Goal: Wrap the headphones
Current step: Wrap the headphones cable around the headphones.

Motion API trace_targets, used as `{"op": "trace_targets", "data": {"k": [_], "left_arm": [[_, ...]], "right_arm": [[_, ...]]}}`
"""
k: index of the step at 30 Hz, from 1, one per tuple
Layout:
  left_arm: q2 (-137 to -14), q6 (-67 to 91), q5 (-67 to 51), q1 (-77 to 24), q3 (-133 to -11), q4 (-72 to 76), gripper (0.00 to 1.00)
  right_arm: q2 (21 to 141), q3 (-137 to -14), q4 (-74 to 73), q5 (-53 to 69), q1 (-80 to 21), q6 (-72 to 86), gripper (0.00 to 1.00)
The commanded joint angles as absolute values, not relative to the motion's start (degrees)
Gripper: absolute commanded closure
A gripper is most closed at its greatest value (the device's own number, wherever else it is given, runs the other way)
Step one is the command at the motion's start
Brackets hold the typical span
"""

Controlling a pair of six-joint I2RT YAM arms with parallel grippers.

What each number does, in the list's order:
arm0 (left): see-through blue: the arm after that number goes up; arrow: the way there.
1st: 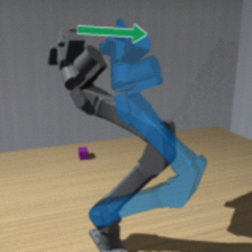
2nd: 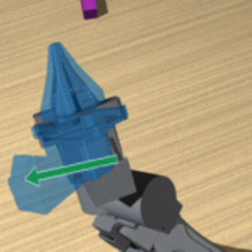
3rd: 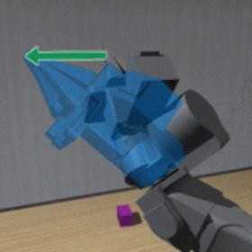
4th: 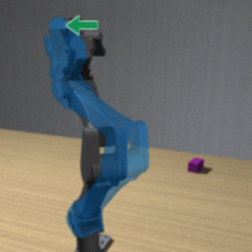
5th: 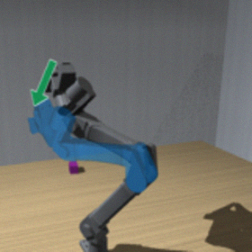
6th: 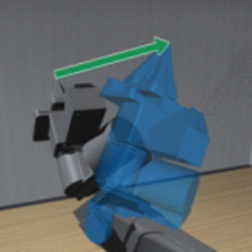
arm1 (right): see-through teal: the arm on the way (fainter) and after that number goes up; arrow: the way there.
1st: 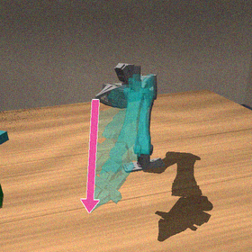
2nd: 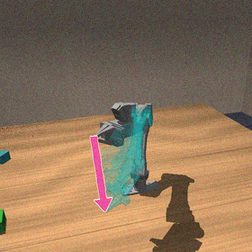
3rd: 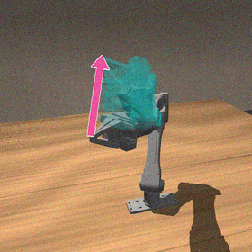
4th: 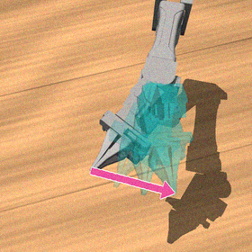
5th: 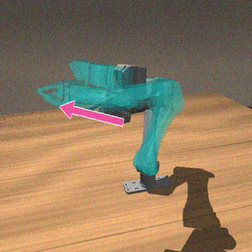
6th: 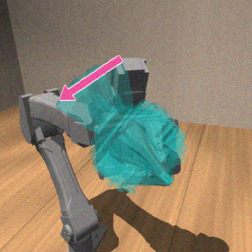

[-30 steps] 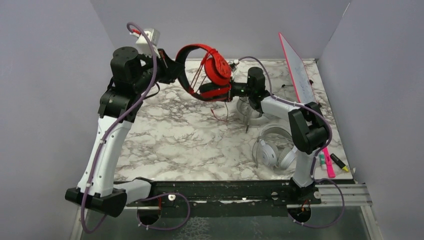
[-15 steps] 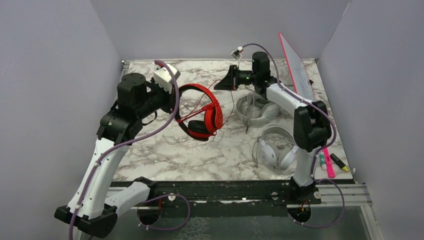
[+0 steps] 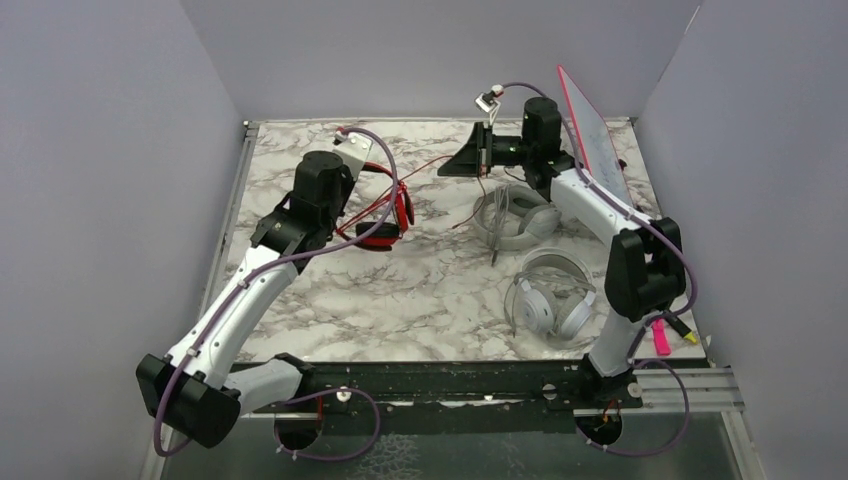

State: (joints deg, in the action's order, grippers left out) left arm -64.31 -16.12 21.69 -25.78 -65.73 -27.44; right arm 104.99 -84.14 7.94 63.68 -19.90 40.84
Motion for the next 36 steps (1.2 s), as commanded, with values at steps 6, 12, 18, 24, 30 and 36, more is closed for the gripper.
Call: {"op": "trace_targets", "data": {"k": [6, 12, 18, 24, 30, 36], "left_arm": [[-70.7, 1.5, 30.7, -25.9, -71.3, -17.0, 1.0], [-75.3, 10.7, 35.0, -25.9, -77.1, -16.1, 1.0], [-76.8, 22.3, 33.0, -26.0, -81.6, -12.4, 1.0], [-78.2, 29.1, 29.9, -25.9, -85.7, -10.8, 1.0], [-77.9, 35.1, 24.8, -25.9, -88.2, -10.6, 1.0], [-76.4, 41.2, 19.6, -25.7, -88.2, -9.2, 1.0]], "right_arm": [[97.2, -75.8, 31.2, 59.7, -25.7, 61.7, 0.99], [91.5, -75.0, 24.8, 47.6, -30.7, 55.7, 0.97], [85.7, -68.6, 26.0, 32.8, -38.1, 48.5, 0.94], [87.0, -68.6, 20.1, 24.2, -43.5, 40.9, 0.95], [88.8, -67.2, 19.9, 18.9, -46.1, 35.2, 0.98], [89.5, -64.4, 23.4, 20.4, -46.2, 34.0, 0.99]]}}
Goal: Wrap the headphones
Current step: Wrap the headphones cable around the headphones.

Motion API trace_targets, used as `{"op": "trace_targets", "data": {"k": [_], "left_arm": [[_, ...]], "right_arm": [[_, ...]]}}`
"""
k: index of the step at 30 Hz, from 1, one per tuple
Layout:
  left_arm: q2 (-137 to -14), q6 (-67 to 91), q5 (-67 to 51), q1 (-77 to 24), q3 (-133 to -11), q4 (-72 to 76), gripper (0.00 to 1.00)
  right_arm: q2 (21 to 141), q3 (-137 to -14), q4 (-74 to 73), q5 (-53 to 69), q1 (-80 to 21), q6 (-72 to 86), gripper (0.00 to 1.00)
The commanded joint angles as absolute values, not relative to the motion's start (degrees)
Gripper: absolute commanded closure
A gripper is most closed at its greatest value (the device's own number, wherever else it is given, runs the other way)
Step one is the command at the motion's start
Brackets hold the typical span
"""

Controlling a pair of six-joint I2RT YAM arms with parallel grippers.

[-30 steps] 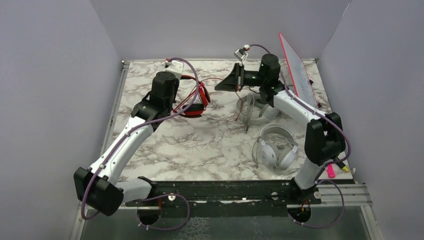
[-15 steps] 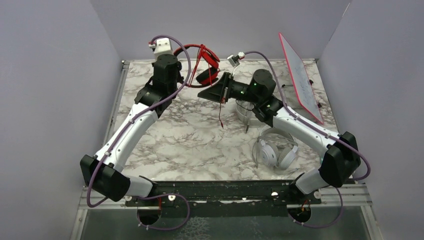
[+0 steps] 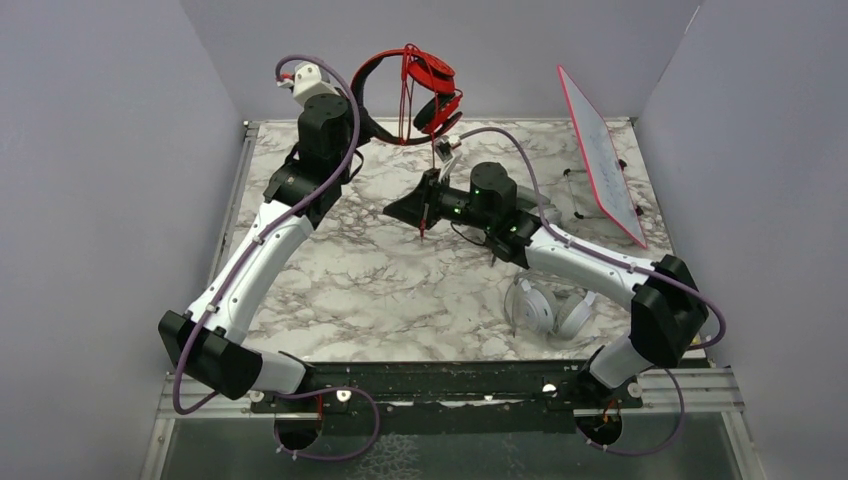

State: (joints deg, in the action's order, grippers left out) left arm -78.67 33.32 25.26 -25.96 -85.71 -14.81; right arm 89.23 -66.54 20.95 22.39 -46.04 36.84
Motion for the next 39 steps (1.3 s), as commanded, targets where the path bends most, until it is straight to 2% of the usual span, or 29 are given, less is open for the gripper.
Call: {"op": "trace_targets", "data": {"k": [1, 14, 21, 25, 28, 34, 36, 39], "left_arm": [[-76.2, 42.2, 18.8, -25.7, -88.2, -9.0, 1.0], [-74.8, 50.9, 7.1, -23.7, -88.6, -4.1, 1.0], [-74.1, 51.1, 2.6, -22.2, -87.6, -3.9, 1.0], [-73.2, 49.8, 2.1, -21.2, -86.5, -3.6, 1.0], [-72.4, 48.9, 2.6, -20.5, -86.2, -4.4, 1.0], [-72.2, 48.7, 1.6, -19.2, -86.7, -4.4, 1.0], [-72.3, 48.7, 1.0, -18.9, -87.2, -4.7, 1.0], [-72.3, 48.7, 0.7, -18.7, -87.2, -4.7, 1.0]], "right_arm": [[89.4, -63.6, 24.2, 20.3, -46.2, 34.0, 0.99], [90.3, -57.6, 31.3, 25.9, -46.2, 34.8, 0.99], [92.0, -61.1, 27.9, 30.8, -46.2, 30.9, 0.99], [91.1, -60.5, 24.3, 28.6, -45.8, 29.5, 0.99], [89.7, -59.6, 21.0, 26.8, -44.6, 27.5, 0.67], [83.4, -53.0, 19.4, 27.6, -40.2, 22.4, 0.24], [80.7, -50.8, 18.3, 29.0, -38.8, 19.1, 0.15], [75.9, -47.6, 17.3, 30.4, -36.8, 14.0, 0.09]]}}
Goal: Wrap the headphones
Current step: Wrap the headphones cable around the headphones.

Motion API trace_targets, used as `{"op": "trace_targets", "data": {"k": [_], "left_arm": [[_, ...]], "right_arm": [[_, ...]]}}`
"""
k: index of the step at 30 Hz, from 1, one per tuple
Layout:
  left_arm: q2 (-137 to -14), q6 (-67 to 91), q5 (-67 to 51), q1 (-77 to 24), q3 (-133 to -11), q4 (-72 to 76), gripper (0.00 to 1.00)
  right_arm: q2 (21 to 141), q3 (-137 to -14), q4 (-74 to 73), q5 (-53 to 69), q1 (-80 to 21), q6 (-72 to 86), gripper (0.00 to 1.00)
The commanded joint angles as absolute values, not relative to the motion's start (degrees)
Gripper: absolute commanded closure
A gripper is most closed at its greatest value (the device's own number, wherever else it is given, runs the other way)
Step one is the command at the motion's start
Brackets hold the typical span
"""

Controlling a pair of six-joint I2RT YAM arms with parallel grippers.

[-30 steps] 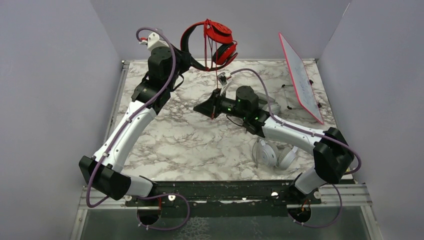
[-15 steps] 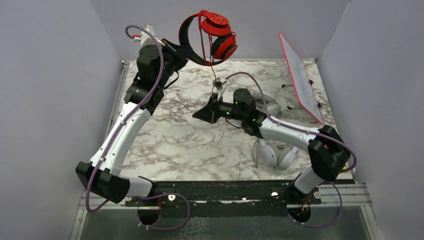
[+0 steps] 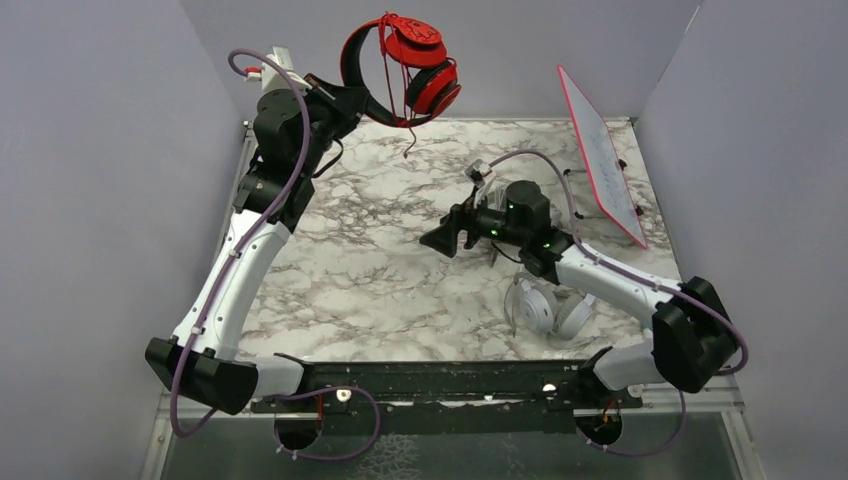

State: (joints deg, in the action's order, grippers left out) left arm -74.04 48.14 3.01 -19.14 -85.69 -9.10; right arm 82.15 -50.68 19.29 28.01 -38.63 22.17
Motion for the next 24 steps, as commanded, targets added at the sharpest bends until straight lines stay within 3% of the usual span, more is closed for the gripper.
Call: {"op": "trace_targets", "data": {"k": [1, 9, 15, 24], "left_arm": [[-72.2, 48.6, 0.6, -18.7, -87.3, -4.7, 1.0], [-70.9, 49.2, 0.0, -18.3, -86.3, -4.8, 1.0], [-70.4, 49.9, -1.7, -18.0, -86.5, -4.8, 1.0], [-69.1, 50.1, -3.3, -17.8, -85.9, -5.1, 1.0]], "right_arm": [[74.4, -46.9, 17.2, 30.5, -35.8, 13.0, 0.07], [71.4, -50.7, 27.7, 39.4, -31.3, 9.8, 0.08], [77.5, -53.8, 46.7, 46.3, -31.6, 12.9, 0.14], [85.3, -61.5, 52.8, 49.4, -33.0, 13.7, 0.2]]}}
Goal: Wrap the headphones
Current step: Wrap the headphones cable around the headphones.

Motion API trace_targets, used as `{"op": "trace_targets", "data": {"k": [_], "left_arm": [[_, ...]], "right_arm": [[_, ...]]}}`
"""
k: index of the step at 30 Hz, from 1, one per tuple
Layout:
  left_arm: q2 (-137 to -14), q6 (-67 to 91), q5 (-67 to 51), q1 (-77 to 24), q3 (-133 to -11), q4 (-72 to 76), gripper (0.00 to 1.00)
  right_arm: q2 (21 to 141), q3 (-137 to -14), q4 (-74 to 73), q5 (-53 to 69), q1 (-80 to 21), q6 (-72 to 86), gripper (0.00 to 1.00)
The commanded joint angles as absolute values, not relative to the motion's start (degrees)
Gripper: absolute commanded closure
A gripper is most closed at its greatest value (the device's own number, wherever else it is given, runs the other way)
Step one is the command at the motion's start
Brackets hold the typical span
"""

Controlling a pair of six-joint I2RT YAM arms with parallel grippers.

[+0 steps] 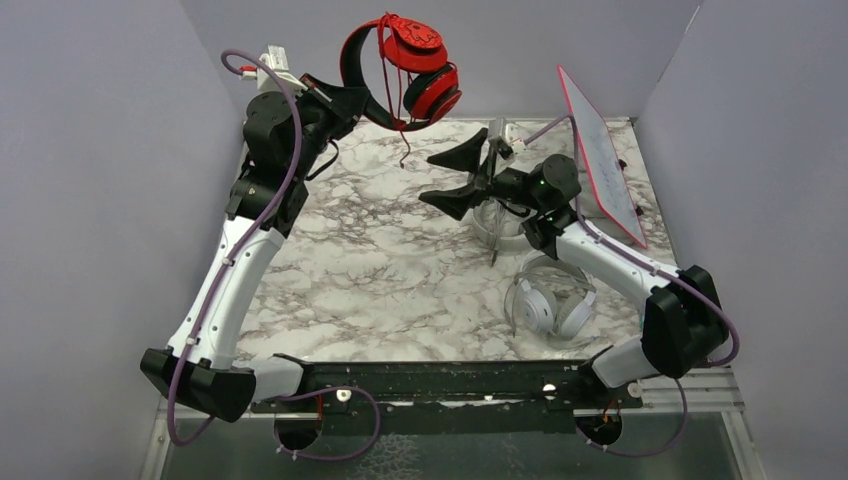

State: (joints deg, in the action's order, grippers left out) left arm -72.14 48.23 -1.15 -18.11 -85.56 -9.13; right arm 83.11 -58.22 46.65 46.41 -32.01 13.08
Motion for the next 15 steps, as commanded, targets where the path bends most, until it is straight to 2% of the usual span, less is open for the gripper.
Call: {"op": "trace_targets", "data": {"k": [1, 15], "left_arm": [[-69.0, 50.1, -3.3, -17.9, -85.8, -5.0, 1.0], [-68.4, 50.9, -4.2, -17.8, -85.7, -4.6, 1.0]], "right_arm": [[86.1, -62.2, 53.2, 49.5, -33.0, 14.0, 0.21], [92.6, -63.3, 62.2, 51.1, -35.7, 19.0, 0.46]]}}
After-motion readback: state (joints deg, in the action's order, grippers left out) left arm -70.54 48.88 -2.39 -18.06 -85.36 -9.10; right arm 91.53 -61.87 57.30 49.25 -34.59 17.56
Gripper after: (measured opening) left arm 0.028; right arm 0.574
